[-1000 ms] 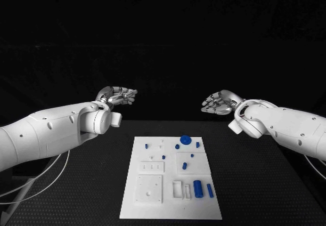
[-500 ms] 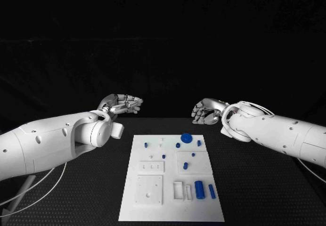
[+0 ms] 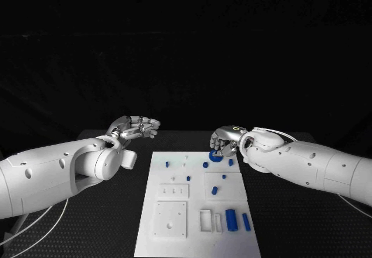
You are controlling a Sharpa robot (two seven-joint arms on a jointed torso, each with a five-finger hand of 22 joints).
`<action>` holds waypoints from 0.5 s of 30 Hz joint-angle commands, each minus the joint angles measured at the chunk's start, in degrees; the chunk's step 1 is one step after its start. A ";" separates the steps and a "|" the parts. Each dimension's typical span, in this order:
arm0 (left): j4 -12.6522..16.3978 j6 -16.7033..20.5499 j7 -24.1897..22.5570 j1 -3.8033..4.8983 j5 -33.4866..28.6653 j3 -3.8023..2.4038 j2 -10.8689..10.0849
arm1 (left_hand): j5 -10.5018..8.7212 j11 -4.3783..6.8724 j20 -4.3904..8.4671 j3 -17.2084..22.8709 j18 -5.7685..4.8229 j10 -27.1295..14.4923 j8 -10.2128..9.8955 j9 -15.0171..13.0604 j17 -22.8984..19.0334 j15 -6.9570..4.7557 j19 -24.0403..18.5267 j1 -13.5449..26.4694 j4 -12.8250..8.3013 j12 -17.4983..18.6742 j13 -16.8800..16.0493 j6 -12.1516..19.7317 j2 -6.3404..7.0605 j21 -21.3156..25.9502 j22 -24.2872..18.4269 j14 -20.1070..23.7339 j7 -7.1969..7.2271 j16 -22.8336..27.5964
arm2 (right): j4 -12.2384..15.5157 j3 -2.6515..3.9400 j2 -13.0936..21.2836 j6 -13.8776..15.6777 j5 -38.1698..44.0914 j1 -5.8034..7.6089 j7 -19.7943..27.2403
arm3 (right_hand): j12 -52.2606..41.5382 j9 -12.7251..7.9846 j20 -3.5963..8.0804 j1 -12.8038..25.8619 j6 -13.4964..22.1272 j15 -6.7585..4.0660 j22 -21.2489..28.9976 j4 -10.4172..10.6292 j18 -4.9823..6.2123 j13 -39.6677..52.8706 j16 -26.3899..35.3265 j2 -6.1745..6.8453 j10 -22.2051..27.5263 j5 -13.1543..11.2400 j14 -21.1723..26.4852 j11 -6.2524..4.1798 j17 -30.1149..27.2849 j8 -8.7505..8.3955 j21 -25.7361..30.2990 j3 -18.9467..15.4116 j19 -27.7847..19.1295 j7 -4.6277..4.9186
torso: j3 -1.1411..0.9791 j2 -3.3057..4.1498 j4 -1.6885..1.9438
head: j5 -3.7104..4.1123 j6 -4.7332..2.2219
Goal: Assemble the parts on the task board
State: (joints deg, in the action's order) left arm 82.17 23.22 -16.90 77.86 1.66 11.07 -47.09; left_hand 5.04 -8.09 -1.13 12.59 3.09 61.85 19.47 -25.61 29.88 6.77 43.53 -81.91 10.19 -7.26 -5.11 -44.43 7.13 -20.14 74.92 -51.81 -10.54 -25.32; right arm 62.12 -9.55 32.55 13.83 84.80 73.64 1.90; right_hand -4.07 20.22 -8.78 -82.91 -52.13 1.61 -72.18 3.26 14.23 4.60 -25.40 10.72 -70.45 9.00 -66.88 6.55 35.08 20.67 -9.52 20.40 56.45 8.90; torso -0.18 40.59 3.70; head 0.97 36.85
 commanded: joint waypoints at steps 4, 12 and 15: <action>0.52 -1.14 -1.07 0.04 -0.26 -0.10 0.06 | 0.22 -0.25 0.05 -0.59 0.98 0.27 -0.35 0.21 0.02 0.05 0.42 -0.52 0.26 0.40 0.10 -0.31 0.06 0.35 0.32 -0.44 -0.17 0.20 | 0.33 0.04 -0.75 -0.21 5.70 -0.27 -0.88 | 0.17 0.85 0.13 16.68 -0.65 -0.27 -2.47 -19.05 0.77 -0.10 3.85 -1.57 -0.44 -0.09 -2.30 0.14 4.90 -1.11 -0.99 13.47 1.60 -0.04 | 0.13 1.84 0.62 | 0.16 -0.48; 1.23 -1.15 -1.09 0.06 -0.27 -0.13 -0.20 | 0.21 -0.25 0.06 -0.91 1.00 0.42 -0.45 0.33 0.00 0.06 0.45 -0.49 0.63 0.57 0.14 -0.40 0.08 0.37 0.33 -0.44 -0.17 0.31 | 0.67 0.03 -1.52 -0.52 7.02 -0.34 -1.04 | 0.26 1.07 0.38 17.61 -0.43 -0.48 -3.06 -19.62 0.77 -0.15 3.97 -1.35 -0.19 -0.25 -3.02 0.20 5.71 -1.17 -1.40 14.37 2.14 -0.20 | 0.19 2.67 0.72 | 0.17 -0.94; 1.49 -1.20 -1.05 0.07 -0.27 -0.15 -0.30 | 0.20 -0.25 0.06 -0.95 1.00 0.42 -0.46 0.35 0.00 0.06 0.45 -0.48 0.68 0.59 0.14 -0.41 0.09 0.37 0.34 -0.44 -0.17 0.33 | 0.66 0.02 -1.65 -0.64 7.09 -0.55 -1.03 | 0.26 1.08 0.39 17.64 -0.42 -0.49 -3.08 -19.62 0.77 -0.15 3.97 -1.31 -0.17 -0.26 -3.04 0.20 5.73 -1.17 -1.40 14.38 2.15 -0.22 | 0.37 2.92 1.09 | 0.46 -0.93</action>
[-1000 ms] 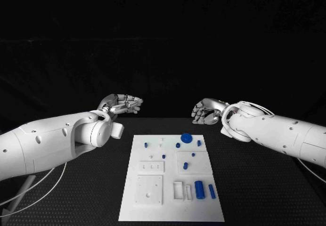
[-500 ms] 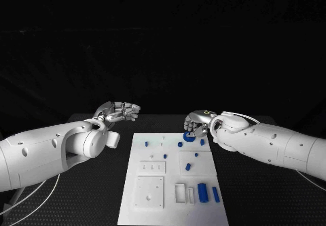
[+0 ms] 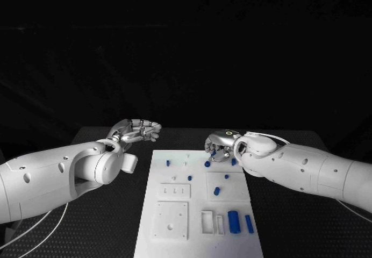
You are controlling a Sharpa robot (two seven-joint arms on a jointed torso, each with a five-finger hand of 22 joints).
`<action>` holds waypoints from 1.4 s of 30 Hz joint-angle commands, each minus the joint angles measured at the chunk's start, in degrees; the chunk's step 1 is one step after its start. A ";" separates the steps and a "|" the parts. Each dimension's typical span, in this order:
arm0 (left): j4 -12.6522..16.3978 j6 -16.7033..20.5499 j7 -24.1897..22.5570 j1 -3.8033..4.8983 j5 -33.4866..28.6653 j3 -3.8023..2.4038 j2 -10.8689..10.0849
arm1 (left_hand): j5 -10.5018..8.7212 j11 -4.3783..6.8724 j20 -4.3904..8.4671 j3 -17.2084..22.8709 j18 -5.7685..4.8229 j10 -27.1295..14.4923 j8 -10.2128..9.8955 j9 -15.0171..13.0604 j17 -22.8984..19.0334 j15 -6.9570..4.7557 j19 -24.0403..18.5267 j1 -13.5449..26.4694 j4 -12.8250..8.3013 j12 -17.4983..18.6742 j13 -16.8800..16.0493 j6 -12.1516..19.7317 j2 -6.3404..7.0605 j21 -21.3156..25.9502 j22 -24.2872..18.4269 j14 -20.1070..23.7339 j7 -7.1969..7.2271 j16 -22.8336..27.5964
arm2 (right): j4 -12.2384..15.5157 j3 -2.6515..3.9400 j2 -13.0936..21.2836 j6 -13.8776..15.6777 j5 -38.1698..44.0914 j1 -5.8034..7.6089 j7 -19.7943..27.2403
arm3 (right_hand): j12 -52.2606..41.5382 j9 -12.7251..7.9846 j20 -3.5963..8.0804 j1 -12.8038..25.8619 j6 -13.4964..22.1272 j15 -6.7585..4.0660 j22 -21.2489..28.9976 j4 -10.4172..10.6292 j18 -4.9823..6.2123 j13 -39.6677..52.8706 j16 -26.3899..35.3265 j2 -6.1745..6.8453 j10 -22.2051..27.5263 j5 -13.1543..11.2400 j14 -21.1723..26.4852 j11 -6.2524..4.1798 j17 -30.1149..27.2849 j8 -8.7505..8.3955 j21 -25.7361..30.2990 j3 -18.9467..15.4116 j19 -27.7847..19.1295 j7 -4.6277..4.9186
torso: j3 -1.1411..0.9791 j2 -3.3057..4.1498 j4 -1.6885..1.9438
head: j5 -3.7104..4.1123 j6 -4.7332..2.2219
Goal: Assemble the parts on the task board
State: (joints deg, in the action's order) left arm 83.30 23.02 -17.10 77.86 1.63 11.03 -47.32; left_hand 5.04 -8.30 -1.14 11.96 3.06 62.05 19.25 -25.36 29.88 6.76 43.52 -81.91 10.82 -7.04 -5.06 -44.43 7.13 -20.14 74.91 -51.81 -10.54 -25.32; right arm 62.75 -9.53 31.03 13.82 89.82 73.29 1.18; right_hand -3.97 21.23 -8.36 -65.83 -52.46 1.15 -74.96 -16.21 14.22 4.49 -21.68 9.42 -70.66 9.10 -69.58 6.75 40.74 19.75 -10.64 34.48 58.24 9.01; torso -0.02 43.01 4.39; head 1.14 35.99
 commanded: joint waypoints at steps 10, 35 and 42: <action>0.26 -1.06 -0.81 0.08 -0.30 -0.13 -0.11 | 0.19 -0.12 0.03 -0.73 1.03 0.28 -0.42 0.28 -0.04 0.10 0.39 -0.50 0.63 0.68 0.17 -0.44 0.11 0.44 0.37 -0.42 -0.28 0.51 | -0.03 -0.06 -0.52 -1.50 3.57 -0.87 -0.51 | 0.13 0.24 0.26 1.10 0.26 -0.16 -0.74 -0.20 0.78 -0.18 0.30 0.43 0.65 0.05 -1.08 0.10 0.82 -0.33 -0.64 0.60 0.94 -0.44 | 0.51 0.97 0.93 | 0.78 0.09; -0.15 -1.60 -0.53 0.18 -0.64 -0.17 -0.15 | -0.03 -0.20 0.02 -1.77 1.09 0.36 -0.78 0.68 0.00 0.11 0.42 -1.16 2.10 1.46 0.36 -0.55 0.11 0.49 0.48 -0.52 -0.29 0.81 | -1.06 -0.34 -1.09 -3.27 6.19 -1.61 -1.03 | -0.05 0.77 0.60 0.83 -0.26 -0.43 -1.14 -0.33 0.78 -0.03 0.45 0.38 0.19 -0.23 -1.83 -0.15 2.22 0.09 -1.13 1.26 1.47 -0.74 | 0.56 1.38 0.86 | 0.77 0.45; -0.11 -1.76 -0.47 0.22 -0.64 -0.18 -0.20 | -0.06 -0.25 0.02 -2.07 1.10 0.42 -0.87 0.78 0.02 0.11 0.43 -1.51 2.54 1.67 0.39 -0.57 0.09 0.50 0.52 -0.56 -0.32 0.89 | -1.38 -0.42 -1.33 -3.66 6.19 -1.89 -0.85 | -0.14 0.94 0.69 0.64 -0.50 -0.54 -1.19 -0.30 0.78 0.07 0.49 0.09 -0.19 -0.80 -2.08 -0.28 2.73 0.23 -1.37 1.62 1.75 -0.84 | 0.56 1.47 0.90 | 0.82 0.46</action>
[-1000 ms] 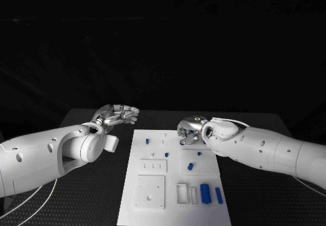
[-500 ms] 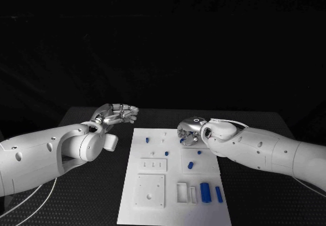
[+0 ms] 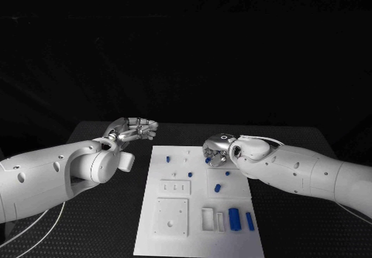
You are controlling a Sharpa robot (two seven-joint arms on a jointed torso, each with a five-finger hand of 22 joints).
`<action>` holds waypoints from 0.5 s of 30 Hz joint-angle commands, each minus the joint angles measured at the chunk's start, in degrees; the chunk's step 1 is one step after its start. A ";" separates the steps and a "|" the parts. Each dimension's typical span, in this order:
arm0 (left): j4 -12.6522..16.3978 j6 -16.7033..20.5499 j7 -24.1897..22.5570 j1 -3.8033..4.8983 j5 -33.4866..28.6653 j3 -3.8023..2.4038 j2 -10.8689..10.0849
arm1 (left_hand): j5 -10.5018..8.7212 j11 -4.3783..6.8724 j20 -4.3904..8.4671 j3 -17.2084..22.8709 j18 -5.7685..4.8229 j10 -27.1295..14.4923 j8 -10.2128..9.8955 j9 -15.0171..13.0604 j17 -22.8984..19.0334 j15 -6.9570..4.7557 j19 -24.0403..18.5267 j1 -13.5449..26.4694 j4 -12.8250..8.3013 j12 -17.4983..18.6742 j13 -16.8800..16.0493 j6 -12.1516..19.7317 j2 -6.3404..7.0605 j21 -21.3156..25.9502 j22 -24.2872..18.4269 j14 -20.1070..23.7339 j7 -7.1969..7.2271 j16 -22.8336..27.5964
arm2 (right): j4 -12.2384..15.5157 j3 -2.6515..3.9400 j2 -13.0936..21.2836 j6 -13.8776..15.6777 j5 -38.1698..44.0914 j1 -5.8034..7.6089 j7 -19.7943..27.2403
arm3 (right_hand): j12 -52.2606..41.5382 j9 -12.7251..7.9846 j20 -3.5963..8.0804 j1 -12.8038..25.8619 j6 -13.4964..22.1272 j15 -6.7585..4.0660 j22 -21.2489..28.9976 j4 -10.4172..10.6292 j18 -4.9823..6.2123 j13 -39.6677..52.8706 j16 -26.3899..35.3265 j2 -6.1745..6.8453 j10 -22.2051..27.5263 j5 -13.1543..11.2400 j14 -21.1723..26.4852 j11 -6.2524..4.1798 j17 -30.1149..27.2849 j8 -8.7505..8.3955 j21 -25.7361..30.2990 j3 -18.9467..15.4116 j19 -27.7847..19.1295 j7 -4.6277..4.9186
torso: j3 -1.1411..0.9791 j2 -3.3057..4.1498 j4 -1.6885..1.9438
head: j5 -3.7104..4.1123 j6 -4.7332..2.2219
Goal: Assemble the parts on the task board
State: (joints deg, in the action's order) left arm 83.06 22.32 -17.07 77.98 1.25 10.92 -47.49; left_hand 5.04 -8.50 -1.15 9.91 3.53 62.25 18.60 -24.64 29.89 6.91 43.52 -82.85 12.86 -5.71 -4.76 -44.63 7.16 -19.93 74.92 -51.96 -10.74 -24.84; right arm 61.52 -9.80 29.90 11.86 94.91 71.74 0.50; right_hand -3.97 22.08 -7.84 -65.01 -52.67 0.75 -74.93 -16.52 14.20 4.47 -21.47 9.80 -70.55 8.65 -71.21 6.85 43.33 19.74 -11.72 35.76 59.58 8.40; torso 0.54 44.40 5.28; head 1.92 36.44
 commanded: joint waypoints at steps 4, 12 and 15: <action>0.07 -0.99 -0.51 0.10 -0.26 -0.07 -0.04 | -0.06 -0.04 0.02 -0.19 0.63 0.27 -0.24 0.11 0.03 -0.03 0.44 -0.76 0.76 0.44 0.11 -0.41 0.02 0.30 0.53 -0.43 -0.11 0.44 | -0.18 -0.19 -0.34 -1.65 1.10 -0.52 -0.08 | -0.24 0.28 0.31 -0.14 -0.65 -0.26 -1.26 0.06 0.80 0.23 0.28 -0.55 -0.77 -0.93 -0.71 -0.54 0.69 0.41 -0.59 0.72 0.78 -0.27 | -0.03 0.10 0.05 | 0.04 0.05; 0.03 -1.03 -0.51 0.11 -0.26 -0.07 -0.05 | -0.03 -0.03 0.02 -0.57 0.65 0.39 -0.31 0.21 0.07 -0.03 0.46 -1.20 1.38 0.66 0.13 -0.47 -0.04 0.30 0.58 -0.47 -0.09 0.52 | -0.19 -0.20 -0.38 -1.68 1.69 -0.58 -0.38 | -0.78 1.03 1.26 0.65 -2.98 -1.28 -1.47 2.26 0.80 1.32 -0.98 -1.31 -3.68 -5.47 -3.02 -1.65 3.49 1.15 -2.75 7.02 3.05 -0.77 | -0.01 0.15 0.01 | -0.02 0.00; -0.02 -0.97 -0.53 0.11 -0.26 -0.07 -0.05 | -0.03 -0.03 0.02 -0.79 0.65 0.45 -0.34 0.26 0.09 -0.04 0.46 -1.49 1.70 0.77 0.15 -0.51 -0.07 0.31 0.61 -0.50 -0.09 0.56 | -0.17 -0.20 -0.39 -1.56 2.67 -0.58 -1.12 | -1.48 1.69 1.94 0.01 -4.62 -1.95 -1.55 2.71 0.80 2.12 -2.44 -2.10 -5.54 -5.81 -4.06 -2.43 4.45 2.01 -4.28 9.17 4.33 -1.41 | -0.01 0.16 -0.01 | -0.02 0.00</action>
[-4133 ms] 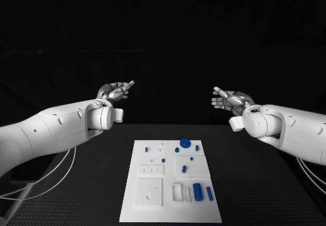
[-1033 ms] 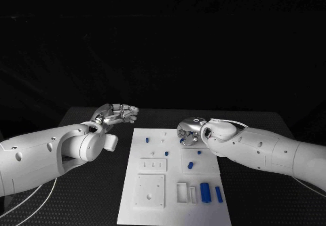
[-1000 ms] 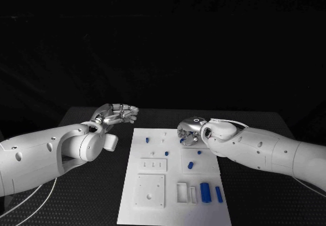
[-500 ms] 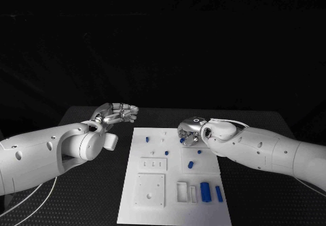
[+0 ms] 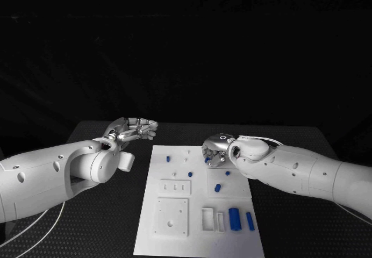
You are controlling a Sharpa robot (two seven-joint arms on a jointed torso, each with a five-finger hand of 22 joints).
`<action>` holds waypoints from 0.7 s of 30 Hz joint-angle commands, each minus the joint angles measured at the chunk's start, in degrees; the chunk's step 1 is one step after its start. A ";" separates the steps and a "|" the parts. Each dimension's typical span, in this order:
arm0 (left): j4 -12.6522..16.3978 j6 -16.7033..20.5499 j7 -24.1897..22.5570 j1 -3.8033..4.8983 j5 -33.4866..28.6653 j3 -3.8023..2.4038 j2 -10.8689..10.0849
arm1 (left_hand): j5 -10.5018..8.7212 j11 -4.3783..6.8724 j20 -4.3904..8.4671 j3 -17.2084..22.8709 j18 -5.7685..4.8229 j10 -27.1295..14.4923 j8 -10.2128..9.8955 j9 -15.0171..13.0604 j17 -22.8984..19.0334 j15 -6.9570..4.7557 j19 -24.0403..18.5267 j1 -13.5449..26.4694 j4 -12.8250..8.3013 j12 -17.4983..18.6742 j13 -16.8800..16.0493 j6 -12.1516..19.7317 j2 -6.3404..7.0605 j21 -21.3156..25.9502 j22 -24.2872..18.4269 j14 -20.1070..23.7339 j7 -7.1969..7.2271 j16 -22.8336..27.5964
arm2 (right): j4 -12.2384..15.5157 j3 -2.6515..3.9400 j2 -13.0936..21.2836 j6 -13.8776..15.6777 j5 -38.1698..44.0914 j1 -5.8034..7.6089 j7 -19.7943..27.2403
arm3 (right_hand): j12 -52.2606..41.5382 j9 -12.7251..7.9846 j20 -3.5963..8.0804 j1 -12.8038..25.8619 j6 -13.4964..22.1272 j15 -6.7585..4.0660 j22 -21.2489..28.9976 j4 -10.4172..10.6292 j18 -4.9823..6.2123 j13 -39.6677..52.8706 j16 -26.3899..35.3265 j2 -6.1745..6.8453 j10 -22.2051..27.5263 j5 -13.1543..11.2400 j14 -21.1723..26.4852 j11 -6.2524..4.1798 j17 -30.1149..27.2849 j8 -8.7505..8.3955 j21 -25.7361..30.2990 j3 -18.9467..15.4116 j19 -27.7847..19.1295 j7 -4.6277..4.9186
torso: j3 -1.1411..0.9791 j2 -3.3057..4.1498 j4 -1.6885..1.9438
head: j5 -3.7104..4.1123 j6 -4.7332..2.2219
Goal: Assemble the parts on the task board
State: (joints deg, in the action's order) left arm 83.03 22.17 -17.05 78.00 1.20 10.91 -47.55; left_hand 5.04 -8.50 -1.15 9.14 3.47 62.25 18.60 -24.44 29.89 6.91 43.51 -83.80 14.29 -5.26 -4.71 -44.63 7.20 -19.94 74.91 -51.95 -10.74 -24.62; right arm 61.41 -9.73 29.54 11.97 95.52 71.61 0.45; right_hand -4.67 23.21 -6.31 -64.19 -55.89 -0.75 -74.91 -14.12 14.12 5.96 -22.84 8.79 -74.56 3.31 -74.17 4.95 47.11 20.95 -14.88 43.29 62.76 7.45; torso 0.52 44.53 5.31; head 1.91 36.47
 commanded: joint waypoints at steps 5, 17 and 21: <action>-0.04 -0.85 -0.57 0.10 -0.21 -0.07 0.01 | -0.03 -0.03 0.02 -0.14 0.71 0.49 -0.36 0.08 0.10 -0.03 0.47 -0.72 0.44 0.37 0.10 -0.52 -0.10 0.31 0.64 -0.51 -0.09 0.36 | 0.40 -0.26 0.08 -0.61 3.04 -0.45 -2.10 | -1.15 1.15 0.90 -0.79 -2.18 -0.96 -1.56 0.55 0.88 1.33 -2.23 -1.04 -2.63 -0.46 -1.49 -1.05 1.53 1.29 -2.43 3.19 1.93 -0.84 | 0.03 0.05 -0.01 | -0.07 -0.09; -0.04 -0.75 -0.63 0.10 -0.22 -0.07 -0.03 | -0.03 -0.07 0.02 -0.97 0.71 0.60 -0.48 0.24 0.19 -0.02 0.51 -1.74 1.51 0.75 0.15 -0.55 -0.17 0.30 0.72 -0.57 -0.12 0.49 | 1.80 -0.24 0.34 10.04 4.68 -0.45 -5.98 | -1.40 3.12 2.34 -0.63 -3.28 -2.11 -1.59 0.35 0.88 3.57 -6.18 0.29 -4.49 -0.52 -1.82 -2.01 4.16 2.24 -8.04 5.58 3.10 -1.52 | 0.06 0.06 -0.04 | -0.15 -0.93; -0.08 -0.73 -0.62 0.10 -0.22 -0.07 -0.12 | -0.03 -0.08 0.01 -1.12 0.71 0.61 -0.50 0.26 0.21 -0.03 0.51 -1.91 1.68 0.81 0.16 -0.54 -0.19 0.30 0.73 -0.58 -0.12 0.51 | 2.21 -0.22 0.21 12.41 6.49 -0.44 -7.56 | -1.34 3.43 2.50 -0.80 -3.45 -2.22 -1.56 0.57 0.88 3.93 -6.58 0.84 -4.66 -0.52 -1.78 -2.10 4.35 2.32 -8.99 6.16 3.09 -1.62 | 0.10 0.04 -0.10 | -0.26 -1.26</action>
State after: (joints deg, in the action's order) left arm 82.91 22.15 -17.06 78.01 1.17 10.90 -47.65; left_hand 5.04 -8.70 -1.15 8.10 3.10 62.45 18.36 -24.25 30.02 6.86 43.51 -85.05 15.64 -4.65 -4.61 -44.83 7.10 -19.95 74.95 -52.32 -10.94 -24.39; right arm 63.39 -9.97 29.83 19.72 99.06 71.15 -4.14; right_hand -6.14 26.33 -4.16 -64.98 -58.99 -2.49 -74.91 -13.51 14.23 7.27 -29.18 9.13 -78.53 2.62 -76.04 2.95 51.38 23.08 -23.73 49.21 65.89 5.76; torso 0.58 44.59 5.25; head 1.71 35.47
